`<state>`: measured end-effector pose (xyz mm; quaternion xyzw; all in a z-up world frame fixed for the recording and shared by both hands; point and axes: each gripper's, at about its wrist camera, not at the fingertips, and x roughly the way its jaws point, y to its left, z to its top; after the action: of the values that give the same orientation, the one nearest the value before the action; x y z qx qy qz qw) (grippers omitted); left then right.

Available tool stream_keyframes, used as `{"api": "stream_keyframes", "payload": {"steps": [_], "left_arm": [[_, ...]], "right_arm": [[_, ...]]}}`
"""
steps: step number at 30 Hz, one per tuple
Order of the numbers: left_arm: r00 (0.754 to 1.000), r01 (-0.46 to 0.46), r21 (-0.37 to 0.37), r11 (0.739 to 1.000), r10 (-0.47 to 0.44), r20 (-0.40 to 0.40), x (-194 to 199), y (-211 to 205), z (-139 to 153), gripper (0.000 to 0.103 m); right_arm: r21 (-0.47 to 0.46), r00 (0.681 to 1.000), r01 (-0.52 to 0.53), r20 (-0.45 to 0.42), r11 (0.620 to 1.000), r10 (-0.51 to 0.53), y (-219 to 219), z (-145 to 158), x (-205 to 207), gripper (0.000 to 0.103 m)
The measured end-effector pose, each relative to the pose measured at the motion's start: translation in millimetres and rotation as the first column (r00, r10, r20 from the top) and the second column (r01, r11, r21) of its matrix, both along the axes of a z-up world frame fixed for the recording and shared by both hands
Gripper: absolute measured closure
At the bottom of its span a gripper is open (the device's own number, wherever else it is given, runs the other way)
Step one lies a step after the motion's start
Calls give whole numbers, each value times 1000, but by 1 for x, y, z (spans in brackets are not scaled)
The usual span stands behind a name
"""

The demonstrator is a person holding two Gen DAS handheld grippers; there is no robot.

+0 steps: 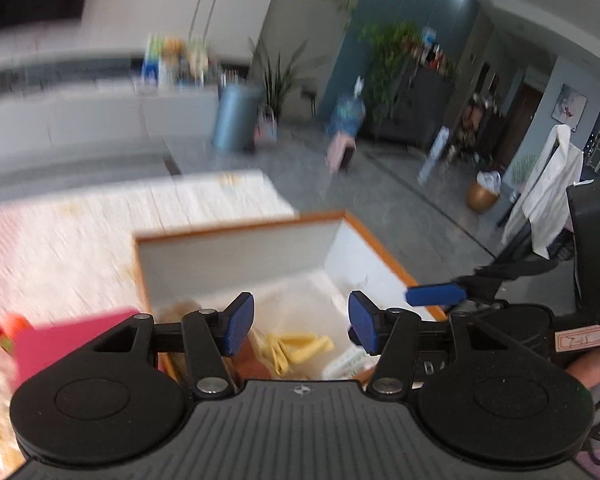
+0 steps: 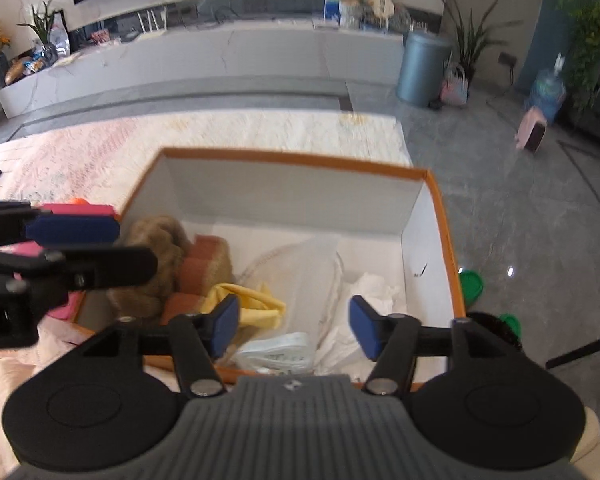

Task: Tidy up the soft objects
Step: 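Move both tools back over the snack packet and crochet scrunchie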

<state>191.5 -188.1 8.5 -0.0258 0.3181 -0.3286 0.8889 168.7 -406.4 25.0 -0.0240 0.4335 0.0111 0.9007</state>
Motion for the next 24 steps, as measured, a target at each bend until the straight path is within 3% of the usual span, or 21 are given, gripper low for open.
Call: {"api": "stream_keyframes", "payload": {"steps": [2,8,12,17,24], "left_arm": [[996,-15,3,1000,15,84,-16,6,10,39],[976,-78,-30,996,83,200,-49,28,33,39],[955,-137,-19,990,137,263,-67,48,37,39],[937,-225,23,974,210,280,-81,76,24,39],[933,-322,81,943,302,195,-89,125,-7,43]], "right_arm": [[-1,999,0,51,1000,0,10,11,-14,30],[25,979,-38,202,999,33,51,32,-59,29],[99,963,-62,268,993,33,79,34,-84,28],[165,950,-84,311,983,29,120,19,-102,28],[182,940,-56,342,982,-10,175,-15,-114,28]]}}
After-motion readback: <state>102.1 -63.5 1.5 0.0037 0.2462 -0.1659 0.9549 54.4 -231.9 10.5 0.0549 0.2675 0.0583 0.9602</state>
